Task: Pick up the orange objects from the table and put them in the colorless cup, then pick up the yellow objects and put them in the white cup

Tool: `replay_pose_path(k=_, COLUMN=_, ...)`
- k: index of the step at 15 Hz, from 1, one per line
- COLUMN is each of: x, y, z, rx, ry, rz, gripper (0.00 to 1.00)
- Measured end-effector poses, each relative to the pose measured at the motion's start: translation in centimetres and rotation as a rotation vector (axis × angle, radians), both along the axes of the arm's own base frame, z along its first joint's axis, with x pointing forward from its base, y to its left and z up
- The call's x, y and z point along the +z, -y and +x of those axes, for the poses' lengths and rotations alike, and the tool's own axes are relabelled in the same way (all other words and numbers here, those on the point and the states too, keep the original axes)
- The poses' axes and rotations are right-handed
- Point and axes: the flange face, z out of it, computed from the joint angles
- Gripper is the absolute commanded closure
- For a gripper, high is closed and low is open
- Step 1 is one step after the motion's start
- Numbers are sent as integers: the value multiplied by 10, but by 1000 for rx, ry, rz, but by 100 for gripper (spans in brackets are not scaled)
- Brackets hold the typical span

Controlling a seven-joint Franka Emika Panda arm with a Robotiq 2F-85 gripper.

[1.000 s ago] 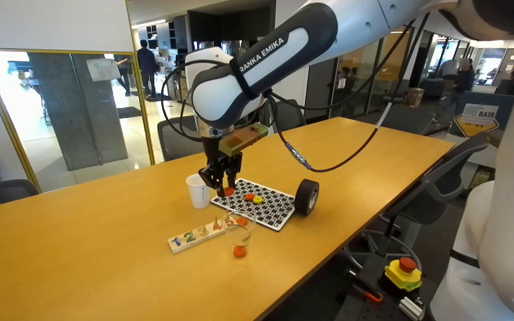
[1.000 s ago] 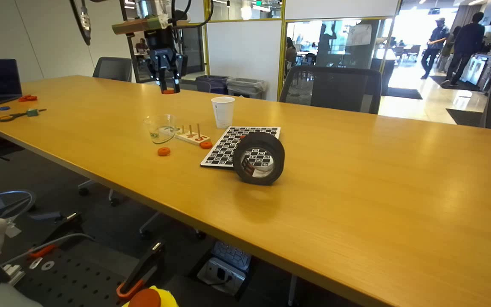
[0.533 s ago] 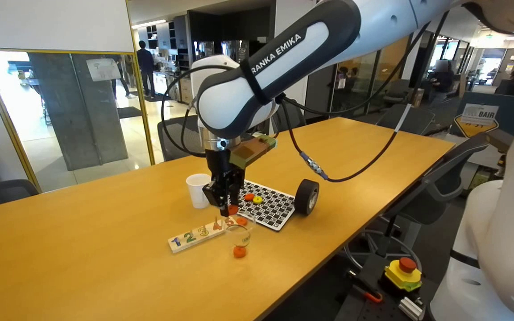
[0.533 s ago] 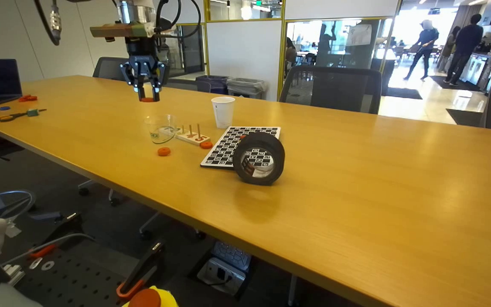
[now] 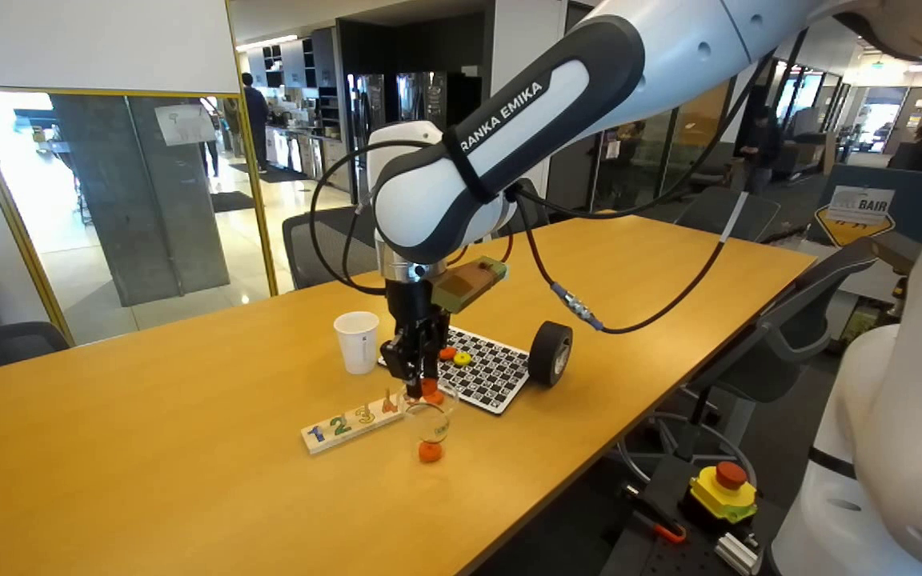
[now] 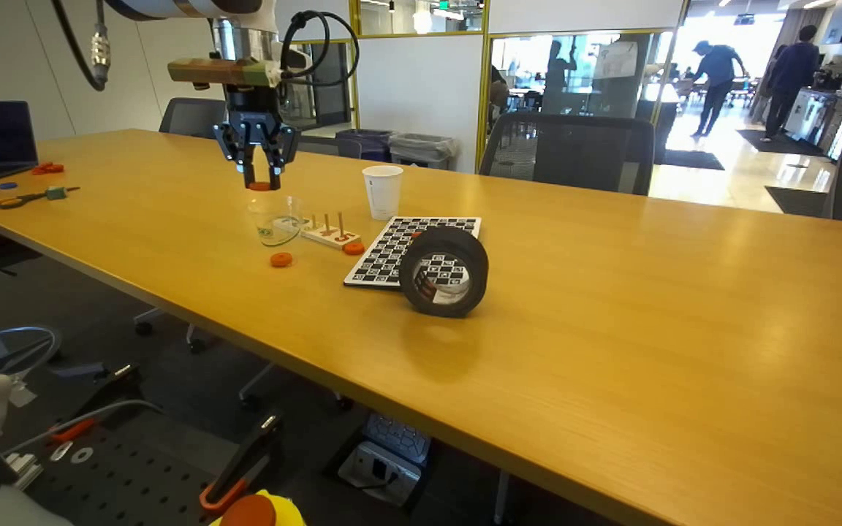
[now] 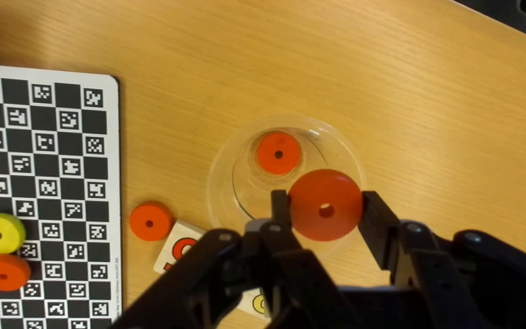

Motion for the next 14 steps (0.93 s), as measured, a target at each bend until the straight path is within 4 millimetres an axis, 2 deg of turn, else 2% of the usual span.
replay_pose_path(k=2, x=-2, y=10, z=2, rx=-2, ry=6, rz=7, gripper=82)
replay_pose_path(k=3, x=-3, y=14, z=3, rx=-2, ry=8, rz=13, gripper=65)
replay_pose_path(k=4, x=-4, y=18, z=4, rx=0, ry=8, rz=19, gripper=32)
replay_pose_path(k=6, x=-6, y=23, z=6, rx=5, ry=11, rz=27, gripper=24)
replay_pose_path(k=9, x=-10, y=27, z=8, rx=21, ry=10, rz=38, gripper=2)
replay_pose_path(k=14, x=-12, y=35, z=11, rx=41, ry=17, rz=52, gripper=0)
